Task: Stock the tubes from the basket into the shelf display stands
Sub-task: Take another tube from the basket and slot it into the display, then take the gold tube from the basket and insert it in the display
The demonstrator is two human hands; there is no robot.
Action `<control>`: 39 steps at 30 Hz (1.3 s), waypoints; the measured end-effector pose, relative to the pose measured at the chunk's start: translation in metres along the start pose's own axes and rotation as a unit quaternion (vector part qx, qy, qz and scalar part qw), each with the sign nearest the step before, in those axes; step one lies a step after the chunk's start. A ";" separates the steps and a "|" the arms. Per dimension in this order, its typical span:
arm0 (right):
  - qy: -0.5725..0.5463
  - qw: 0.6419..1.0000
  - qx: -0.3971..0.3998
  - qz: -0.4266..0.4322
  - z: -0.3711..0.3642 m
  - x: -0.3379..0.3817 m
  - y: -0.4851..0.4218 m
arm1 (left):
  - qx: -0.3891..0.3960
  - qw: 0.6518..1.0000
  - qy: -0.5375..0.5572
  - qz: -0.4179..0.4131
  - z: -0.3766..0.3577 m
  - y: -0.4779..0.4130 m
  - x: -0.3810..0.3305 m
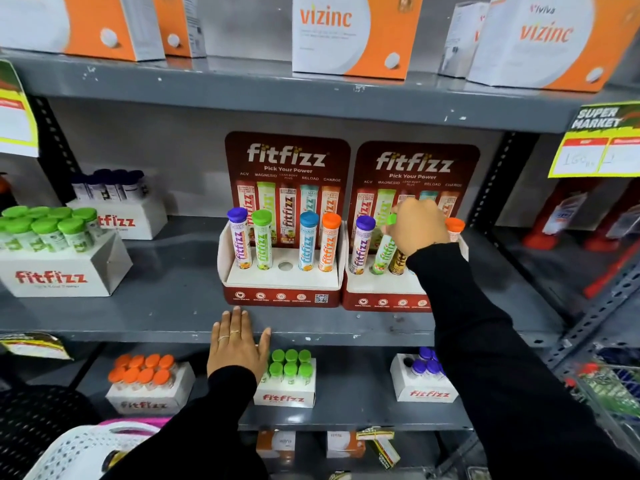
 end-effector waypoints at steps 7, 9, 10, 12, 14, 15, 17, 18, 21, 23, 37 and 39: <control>0.011 0.999 0.036 0.007 -0.017 0.000 -0.003 | 0.009 1.000 -0.005 -0.002 0.000 0.001 -0.001; 0.014 0.999 0.045 0.004 -0.017 0.001 -0.008 | 0.002 1.000 -0.014 -0.004 0.001 0.001 -0.002; 0.013 0.999 0.046 0.000 -0.017 0.000 -0.013 | 0.002 1.000 -0.021 -0.004 0.002 0.001 -0.002; 0.011 0.998 0.055 -0.011 -0.018 -0.002 -0.022 | 0.000 1.000 -0.027 -0.004 0.003 0.001 -0.001; 0.015 0.997 0.071 -0.014 -0.022 -0.006 -0.029 | 0.001 0.999 -0.033 -0.003 0.004 0.002 -0.002; 0.014 0.997 0.080 -0.013 -0.024 -0.007 -0.032 | 0.005 0.999 -0.038 -0.003 0.005 0.002 -0.002; 0.011 0.995 0.095 -0.004 -0.028 -0.006 -0.037 | 0.015 0.999 -0.045 -0.002 0.006 0.002 -0.003; 0.012 0.995 0.104 0.001 -0.028 -0.005 -0.038 | 0.019 0.999 -0.047 -0.001 0.007 0.003 -0.004; 0.039 0.992 0.121 0.014 -0.026 -0.001 -0.038 | 0.022 0.998 -0.054 -0.001 0.007 0.002 -0.003; 0.070 0.993 0.094 0.036 -0.020 0.007 -0.032 | 0.023 0.998 -0.058 -0.001 0.005 0.001 -0.002; -0.138 0.876 0.247 0.391 -0.164 0.235 0.110 | 0.131 0.944 0.014 0.301 -0.072 0.135 0.149; -0.142 0.850 0.319 0.395 -0.202 0.257 0.136 | 0.192 0.890 0.002 0.413 -0.079 0.165 0.177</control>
Point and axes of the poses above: each hand's wrist, its own y-axis away from the middle knuckle, its own z-axis out of the back of the hand, x = y × z, the point moved 3 cm from there along -y, towards the middle knuckle, and after that the axes turned 6 degrees about z, right-handed, at the moved point
